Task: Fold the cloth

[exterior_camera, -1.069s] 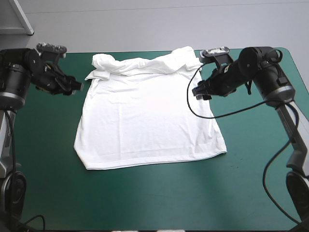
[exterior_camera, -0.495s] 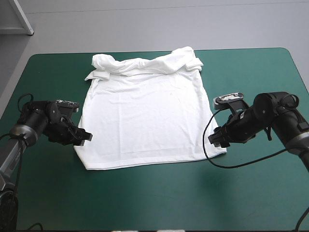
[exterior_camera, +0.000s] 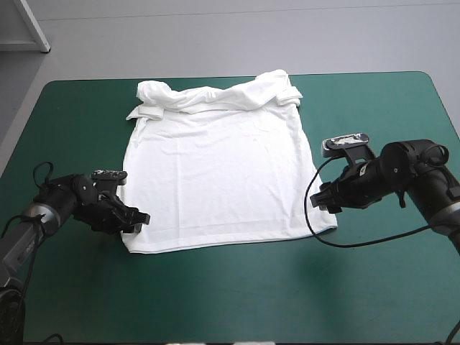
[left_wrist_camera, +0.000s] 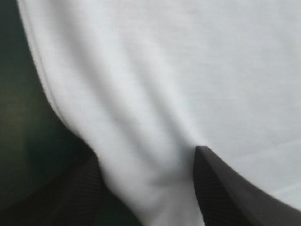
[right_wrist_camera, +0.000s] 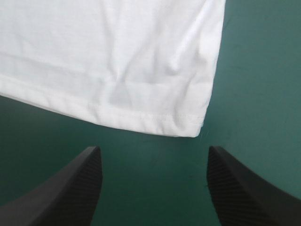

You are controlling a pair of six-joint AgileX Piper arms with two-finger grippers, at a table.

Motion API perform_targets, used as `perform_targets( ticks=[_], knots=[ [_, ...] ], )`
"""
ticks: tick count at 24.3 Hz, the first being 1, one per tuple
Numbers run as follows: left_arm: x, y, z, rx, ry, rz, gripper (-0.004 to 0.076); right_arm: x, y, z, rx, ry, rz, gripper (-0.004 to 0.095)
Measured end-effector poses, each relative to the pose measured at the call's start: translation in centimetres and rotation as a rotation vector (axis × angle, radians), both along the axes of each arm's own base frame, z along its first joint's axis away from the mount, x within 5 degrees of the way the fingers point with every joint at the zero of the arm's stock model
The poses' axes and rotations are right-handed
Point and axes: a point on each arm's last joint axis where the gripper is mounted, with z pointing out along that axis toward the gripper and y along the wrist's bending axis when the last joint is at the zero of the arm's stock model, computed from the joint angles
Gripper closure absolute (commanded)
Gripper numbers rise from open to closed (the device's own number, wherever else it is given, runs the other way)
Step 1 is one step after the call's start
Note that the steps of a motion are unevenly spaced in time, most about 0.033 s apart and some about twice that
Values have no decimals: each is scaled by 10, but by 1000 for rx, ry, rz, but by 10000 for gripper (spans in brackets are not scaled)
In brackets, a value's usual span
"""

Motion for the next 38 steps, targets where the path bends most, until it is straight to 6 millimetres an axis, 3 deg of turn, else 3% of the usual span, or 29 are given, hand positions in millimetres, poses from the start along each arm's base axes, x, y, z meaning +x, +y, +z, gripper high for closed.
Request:
perform_targets(
  ticks=[4, 8, 12, 17, 20, 25, 30, 33, 38],
  knots=[
    [0, 0, -2, -6, -19, 2, 578, 8, -2, -5, -38, -22, -28, 346],
    [-1, 0, -6, -4, -38, -6, 704, 34, 1, -34, -92, 32, -36, 378],
    [-1, -1, -6, -9, -45, -3, 705, 64, 9, -83, -126, 142, -33, 378],
    [0, -1, -6, -12, -52, -1, 705, 79, 16, -121, -129, 245, -26, 405],
    [0, -1, -6, -13, -58, 3, 705, 80, 16, -123, -119, 250, -12, 527],
    [0, -1, -6, -15, -60, 6, 705, 80, 26, -123, -82, 236, 19, 906],
    [0, -1, -2, -17, -85, 10, 705, 83, 39, -123, -6, 184, 35, 926],
    [4, -1, 11, -18, -133, 8, 705, 87, 41, -117, 20, 127, 31, 925],
    [24, -2, 59, -24, -290, 2, 705, 97, 42, -64, 47, -63, 43, 925]
  ],
)
